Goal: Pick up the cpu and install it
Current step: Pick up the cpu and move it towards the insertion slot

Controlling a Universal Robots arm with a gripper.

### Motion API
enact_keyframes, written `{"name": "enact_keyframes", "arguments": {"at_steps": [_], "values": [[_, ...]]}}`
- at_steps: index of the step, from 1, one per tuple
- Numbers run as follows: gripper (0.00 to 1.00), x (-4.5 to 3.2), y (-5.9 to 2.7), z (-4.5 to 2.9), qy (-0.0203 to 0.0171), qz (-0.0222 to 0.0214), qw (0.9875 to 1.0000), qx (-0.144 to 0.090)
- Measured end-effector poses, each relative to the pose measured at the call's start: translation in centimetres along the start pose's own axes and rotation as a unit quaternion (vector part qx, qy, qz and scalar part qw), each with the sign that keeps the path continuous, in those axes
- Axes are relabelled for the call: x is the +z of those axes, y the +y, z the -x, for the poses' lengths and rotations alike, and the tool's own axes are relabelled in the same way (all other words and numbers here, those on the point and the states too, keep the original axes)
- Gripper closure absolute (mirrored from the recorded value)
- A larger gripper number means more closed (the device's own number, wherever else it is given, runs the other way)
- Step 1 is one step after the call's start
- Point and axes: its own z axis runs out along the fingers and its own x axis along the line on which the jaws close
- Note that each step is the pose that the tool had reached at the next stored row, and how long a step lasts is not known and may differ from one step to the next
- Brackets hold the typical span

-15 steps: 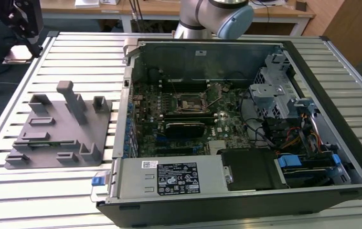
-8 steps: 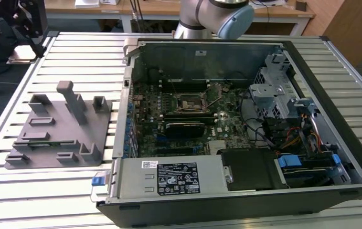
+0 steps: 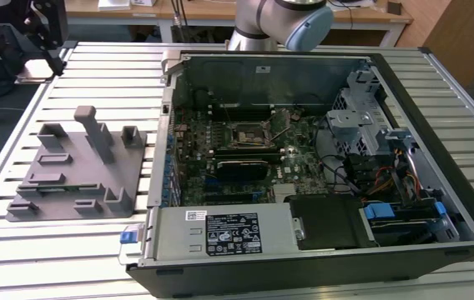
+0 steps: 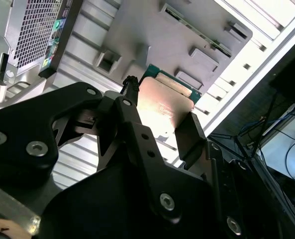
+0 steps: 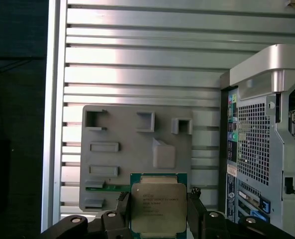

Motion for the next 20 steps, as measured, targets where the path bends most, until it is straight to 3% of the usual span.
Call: {"name": "enact_keyframes", "arguments": {"at_steps": [10,20], "values": [[0.46,0.04,-0.02,1.35,0.0,0.0,1.0,0.0],[0.46,0.13,-0.06,4.66,0.0,0.0,1.0,0.0]]}}
